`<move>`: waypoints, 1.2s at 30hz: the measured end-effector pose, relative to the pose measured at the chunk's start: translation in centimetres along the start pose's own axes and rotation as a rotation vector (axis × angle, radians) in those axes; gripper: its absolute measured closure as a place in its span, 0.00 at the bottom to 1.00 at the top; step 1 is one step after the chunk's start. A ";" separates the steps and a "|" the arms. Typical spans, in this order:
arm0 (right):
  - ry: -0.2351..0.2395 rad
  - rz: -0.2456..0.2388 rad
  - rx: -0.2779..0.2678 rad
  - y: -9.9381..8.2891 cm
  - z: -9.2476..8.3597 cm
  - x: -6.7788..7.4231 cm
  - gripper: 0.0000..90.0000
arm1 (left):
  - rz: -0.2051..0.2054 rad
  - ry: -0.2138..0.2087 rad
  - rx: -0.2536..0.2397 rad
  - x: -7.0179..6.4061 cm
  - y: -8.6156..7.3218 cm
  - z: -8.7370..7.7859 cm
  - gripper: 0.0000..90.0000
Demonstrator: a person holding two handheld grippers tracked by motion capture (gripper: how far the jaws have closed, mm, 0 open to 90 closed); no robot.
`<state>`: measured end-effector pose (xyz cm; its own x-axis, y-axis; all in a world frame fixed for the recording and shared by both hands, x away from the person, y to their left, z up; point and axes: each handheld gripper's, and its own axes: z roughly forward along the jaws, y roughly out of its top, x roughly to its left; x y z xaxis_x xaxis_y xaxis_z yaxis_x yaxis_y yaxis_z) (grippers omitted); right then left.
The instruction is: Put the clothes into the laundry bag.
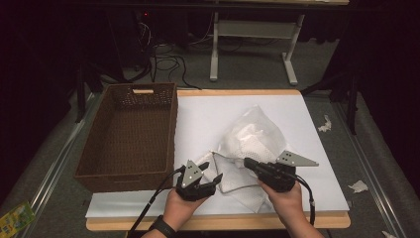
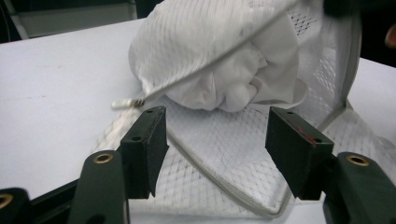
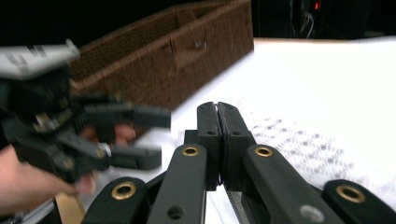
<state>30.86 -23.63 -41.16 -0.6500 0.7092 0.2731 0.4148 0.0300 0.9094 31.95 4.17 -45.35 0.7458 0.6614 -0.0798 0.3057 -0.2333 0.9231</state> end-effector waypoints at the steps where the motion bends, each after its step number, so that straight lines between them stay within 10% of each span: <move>1: -0.002 0.000 0.039 -0.8 0.6 -0.1 0.99 | -0.003 -0.001 -0.005 0.0 0.0 0.0 0.45; 9: -0.012 -0.005 0.226 -3.9 3.6 0.0 0.95 | 0.002 0.002 0.008 0.2 -0.1 0.4 0.46; 14: -0.010 -0.028 0.193 -3.3 2.8 0.8 0.84 | 0.002 0.003 0.006 0.4 -0.1 0.4 0.46; 20: -0.132 -0.062 0.061 -0.9 -2.2 -0.1 0.77 | -0.008 0.010 0.015 0.6 -0.4 0.7 0.47; 23: -0.280 -0.001 0.063 -1.8 -5.2 -2.6 0.67 | 0.001 0.010 0.032 0.6 -0.5 1.2 0.44; 29: -0.346 0.111 0.165 -3.5 -4.5 -5.1 0.36 | 0.059 0.049 0.038 0.7 -0.1 4.1 0.43; 36: -0.395 0.094 0.246 -4.2 -2.5 -6.0 0.38 | 0.135 0.066 0.038 0.4 0.3 5.7 0.64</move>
<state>31.40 -29.76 -45.86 -0.3304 0.9290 0.1665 0.6298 0.0856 0.7720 35.77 0.29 -47.21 0.7414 0.6674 0.0704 0.2284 -0.3496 0.9086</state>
